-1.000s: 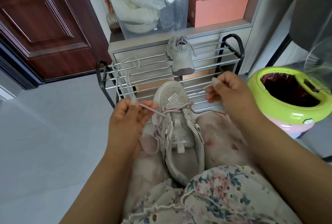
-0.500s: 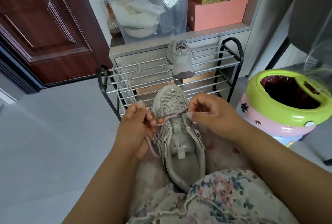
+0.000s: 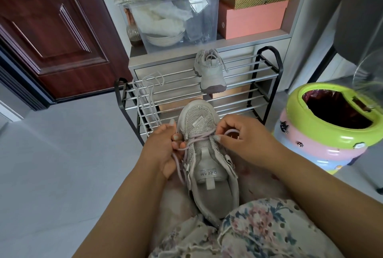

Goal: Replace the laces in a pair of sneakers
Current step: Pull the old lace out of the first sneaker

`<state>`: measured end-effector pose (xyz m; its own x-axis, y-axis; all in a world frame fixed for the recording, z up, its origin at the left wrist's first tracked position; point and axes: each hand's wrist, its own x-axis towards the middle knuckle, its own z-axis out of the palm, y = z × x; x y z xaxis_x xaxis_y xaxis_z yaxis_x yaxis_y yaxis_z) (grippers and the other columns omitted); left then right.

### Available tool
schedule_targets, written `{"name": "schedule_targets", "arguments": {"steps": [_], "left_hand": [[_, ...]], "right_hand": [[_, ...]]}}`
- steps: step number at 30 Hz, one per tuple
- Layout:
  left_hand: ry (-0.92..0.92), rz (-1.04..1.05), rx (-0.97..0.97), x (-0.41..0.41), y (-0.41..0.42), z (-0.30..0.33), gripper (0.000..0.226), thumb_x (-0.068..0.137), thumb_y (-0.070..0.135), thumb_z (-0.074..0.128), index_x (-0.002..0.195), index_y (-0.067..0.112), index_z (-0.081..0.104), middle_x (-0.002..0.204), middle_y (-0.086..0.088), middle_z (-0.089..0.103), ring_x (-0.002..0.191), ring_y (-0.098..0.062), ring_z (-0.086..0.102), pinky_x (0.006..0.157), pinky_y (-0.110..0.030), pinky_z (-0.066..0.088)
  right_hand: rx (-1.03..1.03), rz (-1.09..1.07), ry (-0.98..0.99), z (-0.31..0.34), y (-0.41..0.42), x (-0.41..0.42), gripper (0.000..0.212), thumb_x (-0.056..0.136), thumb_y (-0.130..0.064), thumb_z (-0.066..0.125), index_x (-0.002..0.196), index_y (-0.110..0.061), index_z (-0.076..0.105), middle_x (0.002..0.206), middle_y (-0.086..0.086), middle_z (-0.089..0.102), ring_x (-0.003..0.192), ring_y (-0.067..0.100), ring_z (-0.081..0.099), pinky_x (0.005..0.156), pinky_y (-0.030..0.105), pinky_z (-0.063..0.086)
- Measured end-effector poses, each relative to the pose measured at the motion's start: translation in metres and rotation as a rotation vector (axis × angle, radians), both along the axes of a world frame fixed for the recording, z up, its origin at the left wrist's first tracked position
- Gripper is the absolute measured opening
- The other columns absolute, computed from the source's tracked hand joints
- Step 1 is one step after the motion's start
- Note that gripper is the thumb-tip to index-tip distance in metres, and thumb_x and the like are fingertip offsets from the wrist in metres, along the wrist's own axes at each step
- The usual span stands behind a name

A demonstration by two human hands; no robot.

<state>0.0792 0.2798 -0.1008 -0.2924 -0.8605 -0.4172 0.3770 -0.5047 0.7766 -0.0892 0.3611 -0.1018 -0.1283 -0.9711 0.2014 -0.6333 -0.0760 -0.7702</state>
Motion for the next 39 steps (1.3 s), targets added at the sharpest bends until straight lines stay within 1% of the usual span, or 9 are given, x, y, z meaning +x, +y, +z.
{"name": "schedule_targets", "arguments": {"steps": [4, 9, 15, 20, 22, 25, 29, 33, 39], "left_hand": [[-0.006, 0.009, 0.041, 0.0, -0.005, 0.001, 0.021, 0.101, 0.008, 0.042, 0.079, 0.009, 0.044, 0.041, 0.002, 0.037, 0.027, 0.0, 0.03, 0.03, -0.011, 0.033], [0.084, -0.107, 0.113, 0.002, -0.001, 0.0, 0.02, 0.101, 0.013, 0.039, 0.081, 0.015, 0.041, 0.042, 0.002, 0.035, 0.025, -0.002, 0.029, 0.027, -0.006, 0.019], [-0.135, -0.13, -0.137, 0.002, 0.01, 0.001, 0.026, 0.1, 0.017, 0.044, 0.075, 0.011, 0.044, 0.049, -0.003, 0.036, 0.031, -0.008, 0.029, 0.03, -0.013, 0.025], [-0.389, -0.147, -0.321, 0.005, 0.014, 0.015, 0.036, 0.092, 0.013, 0.051, 0.057, 0.014, 0.062, 0.055, -0.005, 0.054, 0.051, -0.018, 0.051, 0.051, -0.028, 0.045], [-0.475, -0.137, -0.418, 0.006, 0.014, 0.018, 0.037, 0.09, 0.012, 0.05, 0.056, 0.014, 0.063, 0.055, 0.0, 0.058, 0.054, -0.012, 0.054, 0.053, -0.023, 0.047], [-0.548, -0.121, -0.481, 0.009, 0.009, 0.02, 0.03, 0.091, 0.011, 0.05, 0.064, 0.011, 0.064, 0.057, 0.005, 0.062, 0.057, -0.008, 0.055, 0.061, -0.021, 0.047], [-0.558, -0.136, -0.469, 0.01, 0.002, 0.018, 0.025, 0.092, 0.009, 0.052, 0.073, 0.007, 0.067, 0.062, -0.001, 0.062, 0.06, -0.012, 0.054, 0.063, -0.023, 0.048], [-0.623, -0.186, -0.537, 0.008, 0.0, 0.021, 0.019, 0.092, 0.013, 0.056, 0.081, 0.012, 0.071, 0.067, 0.0, 0.062, 0.062, -0.008, 0.056, 0.062, -0.019, 0.049], [-0.687, -0.3, -0.656, 0.003, -0.002, 0.026, 0.014, 0.092, 0.025, 0.06, 0.088, 0.022, 0.073, 0.072, 0.001, 0.066, 0.065, -0.011, 0.056, 0.073, -0.029, 0.05]], "right_hand": [[-0.021, 0.015, 0.04, -0.003, 0.0, 0.003, 0.017, 0.08, -0.018, 0.069, 0.073, -0.03, 0.059, 0.076, -0.026, 0.06, 0.072, -0.001, 0.056, 0.063, 0.012, 0.04], [-0.005, 0.013, 0.055, -0.003, 0.001, 0.003, 0.013, 0.082, -0.02, 0.067, 0.076, -0.029, 0.06, 0.076, -0.016, 0.061, 0.075, 0.0, 0.055, 0.065, 0.016, 0.042], [-0.045, 0.007, -0.014, 0.004, -0.005, 0.006, 0.01, 0.083, -0.034, 0.066, 0.078, -0.028, 0.06, 0.076, -0.011, 0.061, 0.071, 0.002, 0.056, 0.062, 0.014, 0.043], [-0.095, 0.058, 0.3, 0.017, -0.028, 0.0, 0.015, 0.086, -0.034, 0.064, 0.082, -0.019, 0.063, 0.079, -0.005, 0.057, 0.076, 0.011, 0.05, 0.067, 0.026, 0.036], [0.008, 0.112, 0.459, 0.018, -0.035, 0.003, 0.018, 0.085, -0.037, 0.063, 0.084, -0.018, 0.063, 0.083, -0.004, 0.054, 0.084, 0.013, 0.047, 0.07, 0.026, 0.031], [0.115, 0.159, 0.522, 0.022, -0.04, 0.008, 0.018, 0.084, -0.032, 0.063, 0.076, -0.017, 0.057, 0.086, 0.002, 0.055, 0.088, 0.017, 0.049, 0.08, 0.033, 0.041], [0.259, 0.229, 0.371, 0.036, -0.046, 0.006, 0.018, 0.085, -0.02, 0.064, 0.074, -0.006, 0.061, 0.083, 0.01, 0.063, 0.076, 0.021, 0.057, 0.072, 0.036, 0.049], [0.347, 0.188, 0.014, 0.038, -0.048, 0.002, 0.022, 0.087, -0.019, 0.065, 0.075, -0.003, 0.059, 0.066, 0.004, 0.055, 0.059, 0.015, 0.054, 0.062, 0.034, 0.054], [0.268, 0.112, -0.415, 0.045, -0.058, 0.0, 0.019, 0.093, -0.013, 0.056, 0.074, -0.012, 0.053, 0.054, 0.002, 0.05, 0.048, 0.012, 0.043, 0.047, 0.021, 0.037]]}}
